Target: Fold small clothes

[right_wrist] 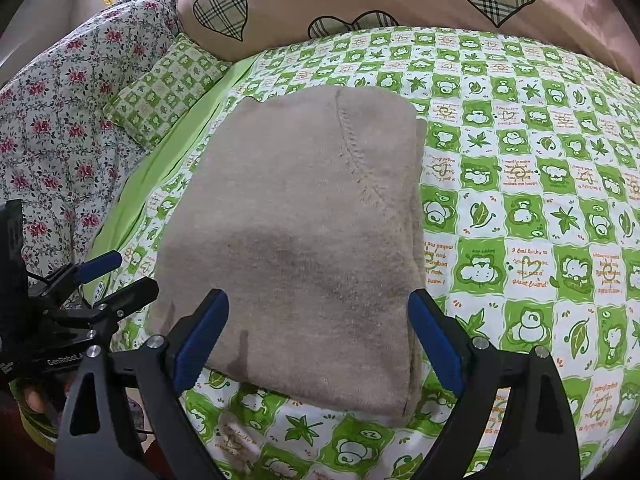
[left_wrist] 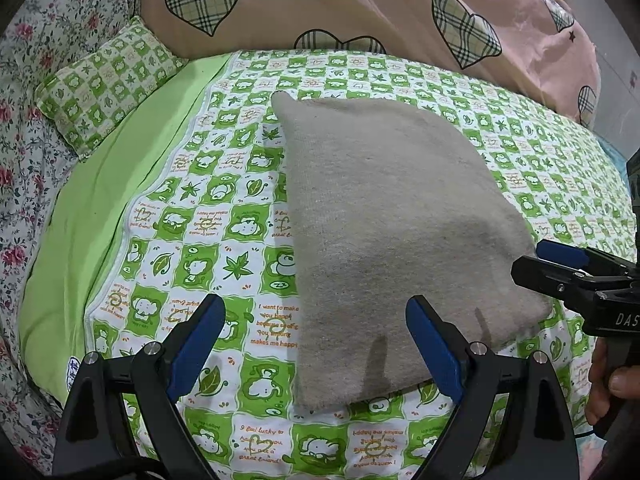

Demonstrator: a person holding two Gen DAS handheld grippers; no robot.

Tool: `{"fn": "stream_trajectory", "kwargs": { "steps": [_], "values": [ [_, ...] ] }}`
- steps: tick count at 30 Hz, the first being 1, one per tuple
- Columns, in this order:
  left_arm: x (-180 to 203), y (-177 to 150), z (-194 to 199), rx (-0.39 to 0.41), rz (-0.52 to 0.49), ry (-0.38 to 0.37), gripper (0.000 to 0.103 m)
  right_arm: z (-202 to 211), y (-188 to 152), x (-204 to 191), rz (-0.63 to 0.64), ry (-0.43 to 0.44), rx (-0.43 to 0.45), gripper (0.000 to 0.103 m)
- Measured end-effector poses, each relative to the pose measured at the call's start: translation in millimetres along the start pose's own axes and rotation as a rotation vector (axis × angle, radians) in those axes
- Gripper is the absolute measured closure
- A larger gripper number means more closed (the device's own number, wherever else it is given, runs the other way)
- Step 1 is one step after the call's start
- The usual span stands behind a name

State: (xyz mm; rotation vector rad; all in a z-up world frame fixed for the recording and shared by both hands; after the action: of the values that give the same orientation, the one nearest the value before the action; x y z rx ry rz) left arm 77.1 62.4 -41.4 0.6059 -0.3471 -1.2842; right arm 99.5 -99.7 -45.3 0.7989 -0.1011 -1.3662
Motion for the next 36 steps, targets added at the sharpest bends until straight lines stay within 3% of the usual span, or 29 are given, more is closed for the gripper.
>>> {"fn": "stream_trajectory", "kwargs": {
  "steps": [36],
  "values": [
    [3.5,0.1,2.7,0.001,-0.001,-0.01,0.011,-2.4,1.5,3.2,0.019,-0.026,-0.004,0.01]
  ]
}}
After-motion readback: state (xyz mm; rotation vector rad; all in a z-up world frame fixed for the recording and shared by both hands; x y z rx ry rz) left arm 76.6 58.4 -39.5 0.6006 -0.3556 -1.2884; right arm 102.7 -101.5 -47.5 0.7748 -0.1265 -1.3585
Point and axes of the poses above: each gripper's, at about its wrist camera, not at the fingertips, and z roughly against the way its jaws point, x to its right, y to its top, the point moved 7 cm from there along -z, roughly the way its jaws point, and after that the axes turned 6 degrees about y, right-handed, at the moved point
